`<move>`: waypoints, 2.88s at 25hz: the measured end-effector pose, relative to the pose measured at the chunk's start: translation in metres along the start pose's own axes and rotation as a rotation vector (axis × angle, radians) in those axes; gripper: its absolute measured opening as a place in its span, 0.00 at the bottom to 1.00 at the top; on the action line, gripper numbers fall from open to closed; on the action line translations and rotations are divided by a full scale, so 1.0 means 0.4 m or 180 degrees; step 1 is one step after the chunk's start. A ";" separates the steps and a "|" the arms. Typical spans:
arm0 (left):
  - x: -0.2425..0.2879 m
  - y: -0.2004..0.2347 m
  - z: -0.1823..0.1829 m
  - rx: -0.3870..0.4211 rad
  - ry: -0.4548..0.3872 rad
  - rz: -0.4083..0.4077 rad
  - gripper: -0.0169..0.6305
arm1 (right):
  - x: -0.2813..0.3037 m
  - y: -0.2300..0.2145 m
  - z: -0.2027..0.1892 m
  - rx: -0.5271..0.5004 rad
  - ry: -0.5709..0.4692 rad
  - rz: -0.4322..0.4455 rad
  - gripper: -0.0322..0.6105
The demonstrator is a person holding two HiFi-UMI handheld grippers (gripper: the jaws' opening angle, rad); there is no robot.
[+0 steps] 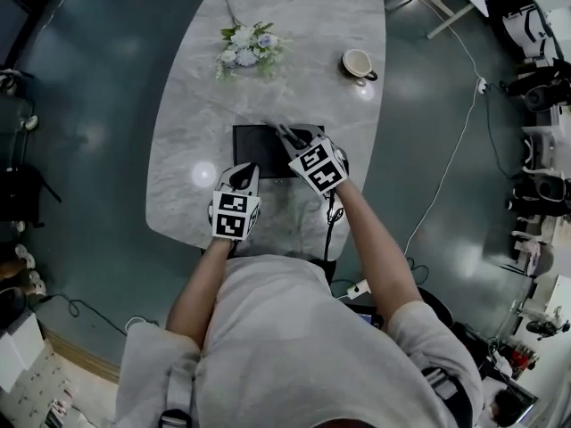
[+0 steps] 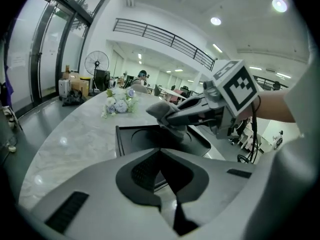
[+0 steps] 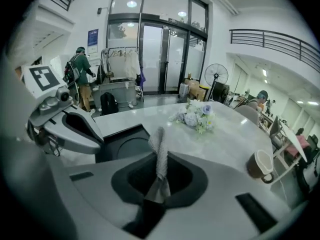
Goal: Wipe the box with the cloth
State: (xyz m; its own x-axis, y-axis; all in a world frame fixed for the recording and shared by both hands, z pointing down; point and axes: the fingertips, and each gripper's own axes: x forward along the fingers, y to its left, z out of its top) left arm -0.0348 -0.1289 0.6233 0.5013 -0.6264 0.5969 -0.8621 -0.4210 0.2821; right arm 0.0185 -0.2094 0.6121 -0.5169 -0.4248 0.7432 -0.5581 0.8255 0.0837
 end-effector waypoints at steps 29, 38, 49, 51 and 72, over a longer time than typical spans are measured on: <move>0.005 0.018 -0.011 -0.0049 0.0022 0.0028 0.06 | 0.032 0.094 -0.095 0.0202 0.0118 0.0224 0.12; 0.008 0.008 -0.019 -0.0027 0.0050 0.0007 0.06 | 0.001 0.137 -0.114 0.0267 0.0069 0.0226 0.12; 0.017 -0.007 -0.027 0.0016 0.0078 -0.0042 0.06 | -0.015 0.163 -0.126 0.0315 0.0019 0.0169 0.12; 0.018 -0.012 -0.026 0.0030 0.0075 -0.0049 0.06 | -0.019 0.170 -0.131 0.0312 0.0018 0.0172 0.12; 0.007 -0.004 -0.014 -0.0005 0.0016 -0.0004 0.06 | -0.058 0.203 -0.140 0.0471 0.0048 0.0401 0.12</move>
State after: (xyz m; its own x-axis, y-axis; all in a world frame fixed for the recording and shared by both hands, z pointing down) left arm -0.0327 -0.1263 0.6286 0.5020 -0.6225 0.6004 -0.8615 -0.4208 0.2842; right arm 0.0214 -0.1118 0.6388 -0.5795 -0.3150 0.7516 -0.5796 0.8077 -0.1084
